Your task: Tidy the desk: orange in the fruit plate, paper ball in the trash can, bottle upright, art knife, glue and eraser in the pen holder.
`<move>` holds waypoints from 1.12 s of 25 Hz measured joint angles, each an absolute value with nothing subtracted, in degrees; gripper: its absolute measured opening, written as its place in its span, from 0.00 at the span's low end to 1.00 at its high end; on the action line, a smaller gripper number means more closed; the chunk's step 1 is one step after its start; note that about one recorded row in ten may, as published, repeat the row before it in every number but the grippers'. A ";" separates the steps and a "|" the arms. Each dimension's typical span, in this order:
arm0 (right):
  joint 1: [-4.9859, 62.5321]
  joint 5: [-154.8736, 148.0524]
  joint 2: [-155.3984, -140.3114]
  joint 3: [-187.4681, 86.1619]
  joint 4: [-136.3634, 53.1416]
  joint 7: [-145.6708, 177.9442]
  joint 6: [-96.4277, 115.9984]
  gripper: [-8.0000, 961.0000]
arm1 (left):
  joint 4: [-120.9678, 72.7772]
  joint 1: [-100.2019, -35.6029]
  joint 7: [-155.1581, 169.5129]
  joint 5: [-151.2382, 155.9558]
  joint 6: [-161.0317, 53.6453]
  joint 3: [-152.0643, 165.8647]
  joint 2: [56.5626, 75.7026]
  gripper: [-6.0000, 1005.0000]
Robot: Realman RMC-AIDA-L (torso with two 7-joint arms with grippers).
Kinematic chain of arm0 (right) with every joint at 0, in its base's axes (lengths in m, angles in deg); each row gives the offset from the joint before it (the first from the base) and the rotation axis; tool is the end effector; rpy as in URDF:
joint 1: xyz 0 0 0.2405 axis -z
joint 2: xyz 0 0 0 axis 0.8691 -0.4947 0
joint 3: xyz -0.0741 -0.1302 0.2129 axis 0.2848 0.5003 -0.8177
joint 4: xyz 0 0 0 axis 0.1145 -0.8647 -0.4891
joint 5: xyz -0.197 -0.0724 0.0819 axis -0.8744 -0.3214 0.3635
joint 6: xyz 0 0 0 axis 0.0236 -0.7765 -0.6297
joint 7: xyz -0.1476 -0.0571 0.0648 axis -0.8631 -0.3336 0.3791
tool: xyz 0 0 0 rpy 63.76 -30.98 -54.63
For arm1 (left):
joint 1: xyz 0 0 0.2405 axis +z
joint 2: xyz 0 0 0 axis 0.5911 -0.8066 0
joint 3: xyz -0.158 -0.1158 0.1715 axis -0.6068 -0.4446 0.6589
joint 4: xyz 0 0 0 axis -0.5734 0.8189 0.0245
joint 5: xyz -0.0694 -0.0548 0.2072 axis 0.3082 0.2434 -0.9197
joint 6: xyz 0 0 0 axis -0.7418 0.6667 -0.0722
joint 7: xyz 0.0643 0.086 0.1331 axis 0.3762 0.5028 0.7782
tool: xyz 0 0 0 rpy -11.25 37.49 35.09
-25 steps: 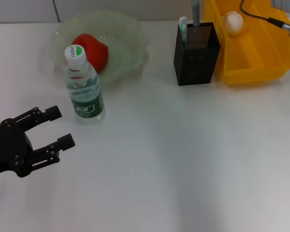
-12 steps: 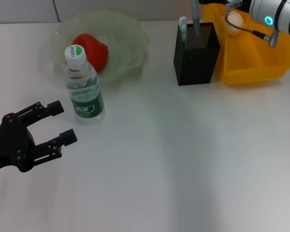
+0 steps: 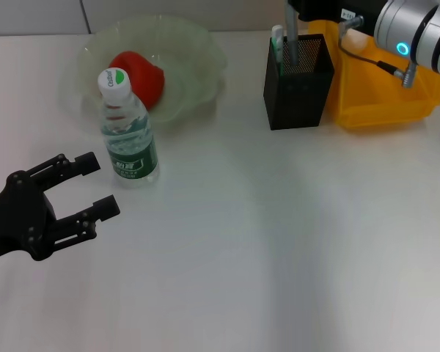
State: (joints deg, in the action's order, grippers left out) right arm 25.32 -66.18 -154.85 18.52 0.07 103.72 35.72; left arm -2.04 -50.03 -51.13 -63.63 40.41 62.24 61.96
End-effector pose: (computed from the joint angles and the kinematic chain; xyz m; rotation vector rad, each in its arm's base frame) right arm 0.1807 0.4797 -0.0338 -2.1579 0.7272 0.7058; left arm -0.3094 0.2565 0.0088 -2.5318 -0.5076 -1.1393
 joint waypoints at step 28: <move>36.89 -80.28 -152.28 7.93 1.95 93.06 103.61 0.70 | -0.95 -46.38 -51.70 -64.03 48.63 62.10 59.10 0.79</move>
State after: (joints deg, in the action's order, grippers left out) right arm 36.89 -80.28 -152.28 7.93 1.95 93.06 103.61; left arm -0.95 -46.38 -51.70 -64.03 48.63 62.10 59.10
